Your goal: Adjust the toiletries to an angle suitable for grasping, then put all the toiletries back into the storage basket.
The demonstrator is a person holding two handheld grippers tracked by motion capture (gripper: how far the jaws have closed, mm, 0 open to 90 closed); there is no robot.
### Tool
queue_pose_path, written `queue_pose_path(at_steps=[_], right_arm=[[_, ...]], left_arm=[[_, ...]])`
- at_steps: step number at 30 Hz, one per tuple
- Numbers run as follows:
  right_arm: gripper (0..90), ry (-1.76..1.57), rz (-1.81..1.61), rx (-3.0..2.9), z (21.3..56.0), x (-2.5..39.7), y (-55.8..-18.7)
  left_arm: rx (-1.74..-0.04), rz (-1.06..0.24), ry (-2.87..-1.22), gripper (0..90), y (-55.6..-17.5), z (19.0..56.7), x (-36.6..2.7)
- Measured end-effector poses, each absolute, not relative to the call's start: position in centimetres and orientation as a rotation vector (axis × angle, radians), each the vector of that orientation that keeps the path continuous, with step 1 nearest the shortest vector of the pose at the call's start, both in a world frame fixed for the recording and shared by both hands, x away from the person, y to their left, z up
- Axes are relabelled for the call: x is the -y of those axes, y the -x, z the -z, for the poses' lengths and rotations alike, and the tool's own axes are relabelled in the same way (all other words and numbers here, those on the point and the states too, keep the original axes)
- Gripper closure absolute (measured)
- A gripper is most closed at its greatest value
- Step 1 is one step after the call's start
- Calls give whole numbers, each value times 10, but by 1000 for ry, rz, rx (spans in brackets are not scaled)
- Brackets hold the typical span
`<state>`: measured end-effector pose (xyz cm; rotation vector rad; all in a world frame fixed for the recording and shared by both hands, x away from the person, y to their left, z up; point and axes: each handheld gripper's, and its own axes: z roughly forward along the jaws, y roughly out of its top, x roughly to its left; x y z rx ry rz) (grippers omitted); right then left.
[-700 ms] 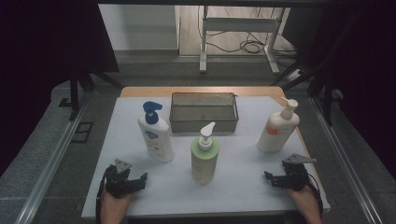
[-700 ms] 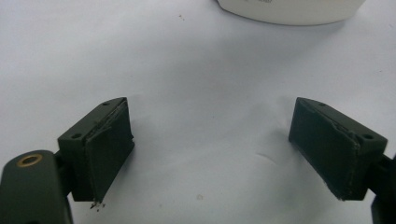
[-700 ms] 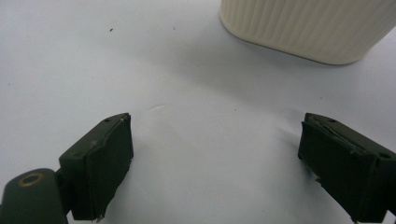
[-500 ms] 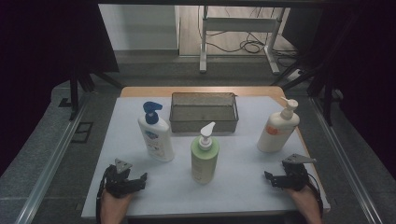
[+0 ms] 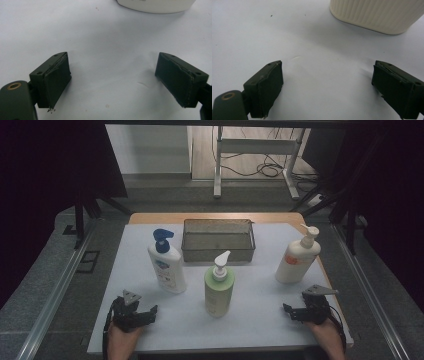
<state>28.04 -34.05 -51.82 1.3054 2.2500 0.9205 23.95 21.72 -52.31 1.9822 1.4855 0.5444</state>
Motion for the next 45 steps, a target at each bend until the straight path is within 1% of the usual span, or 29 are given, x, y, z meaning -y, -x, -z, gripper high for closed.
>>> queue_pose_path(at_steps=[7,8,30,45], right_arm=[[111,-1307,-930,-2251,518,341,-280],[131,-1306,-932,-2248,517,343,-280],[131,-1330,-993,-2217,509,349,-282],[157,-1339,-971,-2242,504,353,-288]], left_arm=[[-1486,-545,-1981,123,-239,523,-217],[-1485,-545,-1981,123,-239,523,-217],[-1486,-545,-1981,123,-239,523,-217],[-1486,-547,-1980,122,-239,523,-217]])
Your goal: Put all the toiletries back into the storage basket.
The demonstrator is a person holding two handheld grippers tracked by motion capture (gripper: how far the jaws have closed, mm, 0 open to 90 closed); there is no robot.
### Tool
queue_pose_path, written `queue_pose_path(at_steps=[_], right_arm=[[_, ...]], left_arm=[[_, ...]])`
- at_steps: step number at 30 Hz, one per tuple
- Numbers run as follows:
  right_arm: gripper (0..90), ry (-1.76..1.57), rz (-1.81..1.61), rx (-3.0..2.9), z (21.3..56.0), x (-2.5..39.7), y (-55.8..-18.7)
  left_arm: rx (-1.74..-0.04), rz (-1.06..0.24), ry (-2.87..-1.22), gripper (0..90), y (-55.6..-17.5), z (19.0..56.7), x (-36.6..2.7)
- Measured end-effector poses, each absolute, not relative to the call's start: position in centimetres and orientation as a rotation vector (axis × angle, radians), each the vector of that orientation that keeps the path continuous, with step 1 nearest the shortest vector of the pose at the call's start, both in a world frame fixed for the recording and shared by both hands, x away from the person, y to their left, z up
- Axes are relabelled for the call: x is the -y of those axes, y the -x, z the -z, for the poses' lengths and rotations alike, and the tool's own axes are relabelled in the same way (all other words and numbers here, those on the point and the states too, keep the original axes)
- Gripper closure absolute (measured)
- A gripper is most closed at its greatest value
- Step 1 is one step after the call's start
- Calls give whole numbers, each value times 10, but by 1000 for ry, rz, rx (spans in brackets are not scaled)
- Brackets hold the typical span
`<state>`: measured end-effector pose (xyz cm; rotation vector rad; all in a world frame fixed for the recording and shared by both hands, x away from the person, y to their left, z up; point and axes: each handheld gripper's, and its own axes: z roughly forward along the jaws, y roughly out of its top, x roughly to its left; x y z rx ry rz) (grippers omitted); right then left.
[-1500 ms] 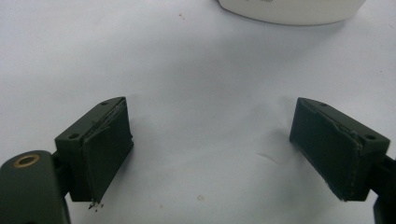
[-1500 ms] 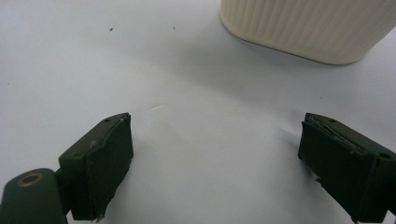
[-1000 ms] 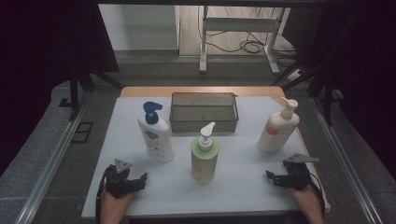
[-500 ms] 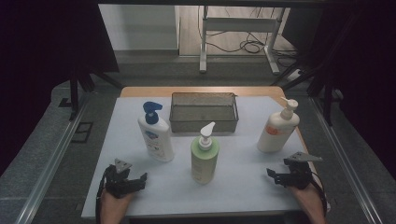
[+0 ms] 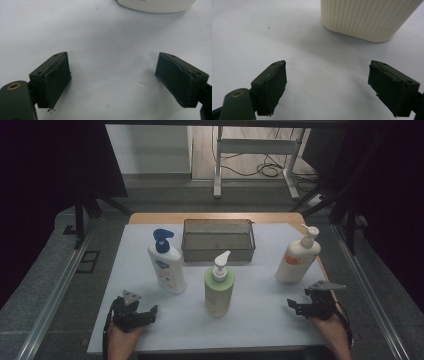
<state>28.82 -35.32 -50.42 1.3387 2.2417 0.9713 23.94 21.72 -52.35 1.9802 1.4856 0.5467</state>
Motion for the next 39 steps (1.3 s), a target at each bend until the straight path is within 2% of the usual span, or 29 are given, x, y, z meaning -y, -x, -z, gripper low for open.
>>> queue_pose_path(at_steps=[7,13,19,20,31,38,39], right_arm=[[168,-1341,-986,-2242,498,360,-292],[214,-1343,-986,-2235,493,366,-297],[347,-1376,-991,-2214,489,377,-301],[347,-1376,-991,-2214,489,377,-301],[687,-1375,-992,-2185,479,390,-309],[849,-1320,-1012,-2209,478,381,-312],[849,-1320,-1012,-2209,478,381,-312]], left_arm=[[-1485,-548,-1979,122,-239,524,-217],[-1485,-548,-1979,122,-239,524,-217],[-1484,-549,-1979,122,-239,524,-217],[-1484,-549,-1979,122,-239,524,-217],[-1485,-549,-1979,122,-239,524,-217],[-1484,-549,-1979,122,-239,524,-217],[-1484,-549,-1979,122,-239,524,-217]])
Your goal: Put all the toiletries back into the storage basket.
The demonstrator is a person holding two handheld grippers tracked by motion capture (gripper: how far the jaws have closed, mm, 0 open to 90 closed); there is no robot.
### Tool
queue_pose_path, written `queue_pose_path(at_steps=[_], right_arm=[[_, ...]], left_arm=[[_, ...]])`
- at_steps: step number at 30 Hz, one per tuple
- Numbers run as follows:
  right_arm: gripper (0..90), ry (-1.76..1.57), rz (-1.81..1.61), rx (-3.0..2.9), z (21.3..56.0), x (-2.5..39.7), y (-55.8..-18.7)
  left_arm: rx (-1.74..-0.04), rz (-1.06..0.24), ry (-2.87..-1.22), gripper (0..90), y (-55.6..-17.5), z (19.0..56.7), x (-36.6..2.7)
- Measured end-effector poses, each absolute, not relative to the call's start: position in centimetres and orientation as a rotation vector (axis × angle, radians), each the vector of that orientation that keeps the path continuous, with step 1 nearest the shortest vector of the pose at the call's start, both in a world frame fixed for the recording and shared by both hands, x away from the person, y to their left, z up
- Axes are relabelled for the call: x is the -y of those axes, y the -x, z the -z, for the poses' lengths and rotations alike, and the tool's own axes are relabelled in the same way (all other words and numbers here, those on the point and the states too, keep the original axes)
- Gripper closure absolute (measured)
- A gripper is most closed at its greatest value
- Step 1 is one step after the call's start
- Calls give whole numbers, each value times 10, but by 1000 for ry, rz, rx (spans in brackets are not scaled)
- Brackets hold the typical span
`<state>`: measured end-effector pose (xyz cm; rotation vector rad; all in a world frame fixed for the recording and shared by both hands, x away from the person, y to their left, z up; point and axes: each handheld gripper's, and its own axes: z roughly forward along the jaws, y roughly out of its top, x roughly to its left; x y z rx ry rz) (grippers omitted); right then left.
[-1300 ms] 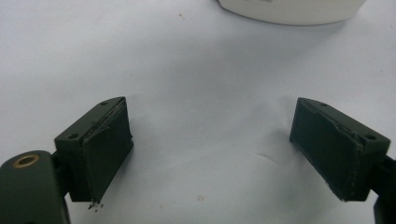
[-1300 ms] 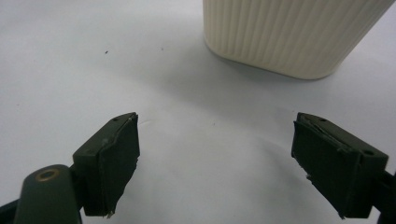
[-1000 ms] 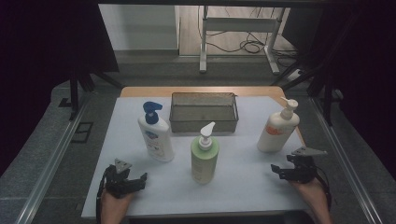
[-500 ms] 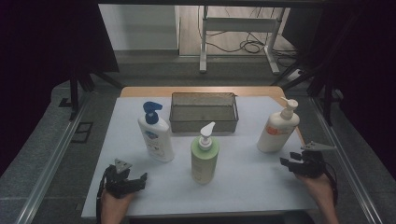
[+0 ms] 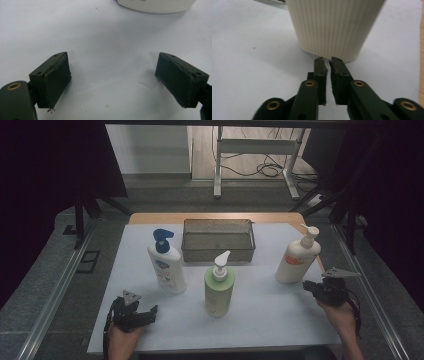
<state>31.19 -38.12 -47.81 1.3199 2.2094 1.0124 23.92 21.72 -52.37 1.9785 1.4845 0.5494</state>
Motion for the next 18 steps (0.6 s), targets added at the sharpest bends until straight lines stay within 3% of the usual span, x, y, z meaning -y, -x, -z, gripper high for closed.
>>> queue_pose_path(at_steps=[1,18], right_arm=[[894,-1299,-1023,-2214,477,377,-312],[899,-1206,-1038,-2241,477,342,-328]], left_arm=[[-1485,-549,-1978,122,-239,524,-217],[-1483,-550,-1978,122,-239,524,-217]])
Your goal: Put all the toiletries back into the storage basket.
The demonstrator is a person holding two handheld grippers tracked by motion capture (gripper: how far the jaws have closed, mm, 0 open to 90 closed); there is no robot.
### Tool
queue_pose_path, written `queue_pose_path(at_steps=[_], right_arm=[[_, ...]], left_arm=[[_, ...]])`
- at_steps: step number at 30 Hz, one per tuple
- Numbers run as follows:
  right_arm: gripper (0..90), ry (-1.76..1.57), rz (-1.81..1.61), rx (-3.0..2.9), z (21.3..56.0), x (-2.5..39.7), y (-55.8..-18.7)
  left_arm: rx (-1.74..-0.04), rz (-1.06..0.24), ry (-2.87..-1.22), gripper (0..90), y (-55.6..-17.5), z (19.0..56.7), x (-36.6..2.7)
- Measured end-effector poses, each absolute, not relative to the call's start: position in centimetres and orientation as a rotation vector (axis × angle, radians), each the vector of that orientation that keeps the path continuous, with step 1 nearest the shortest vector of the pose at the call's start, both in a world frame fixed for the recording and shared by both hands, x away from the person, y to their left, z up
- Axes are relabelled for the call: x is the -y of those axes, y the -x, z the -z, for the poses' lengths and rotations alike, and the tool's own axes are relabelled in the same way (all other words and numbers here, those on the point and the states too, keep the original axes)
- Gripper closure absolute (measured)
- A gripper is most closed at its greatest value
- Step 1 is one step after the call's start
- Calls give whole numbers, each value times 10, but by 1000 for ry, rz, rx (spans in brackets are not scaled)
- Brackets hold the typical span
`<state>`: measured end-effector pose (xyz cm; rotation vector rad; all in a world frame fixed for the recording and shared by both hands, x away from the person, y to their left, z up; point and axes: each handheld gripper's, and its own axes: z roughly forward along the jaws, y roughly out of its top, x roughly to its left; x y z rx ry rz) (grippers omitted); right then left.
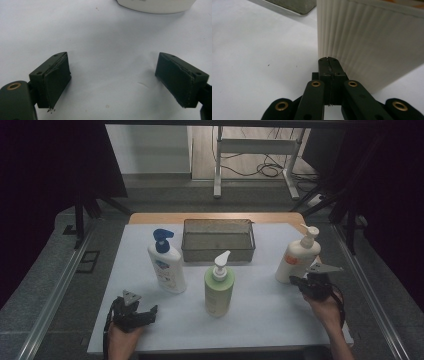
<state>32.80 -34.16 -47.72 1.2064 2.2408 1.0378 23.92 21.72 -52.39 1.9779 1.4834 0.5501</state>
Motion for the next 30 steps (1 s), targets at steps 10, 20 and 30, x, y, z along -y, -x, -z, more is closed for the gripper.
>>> queue_pose_path(at_steps=[10,20,30], right_arm=[[899,-1158,-998,-2272,484,325,-336],[898,-1153,-966,-2290,489,318,-343],[897,-1156,-942,-2302,492,314,-347]], left_arm=[[-1482,-550,-1982,122,-239,524,-217],[-1482,-550,-1982,122,-239,524,-217],[-1482,-550,-1982,122,-239,524,-217]])
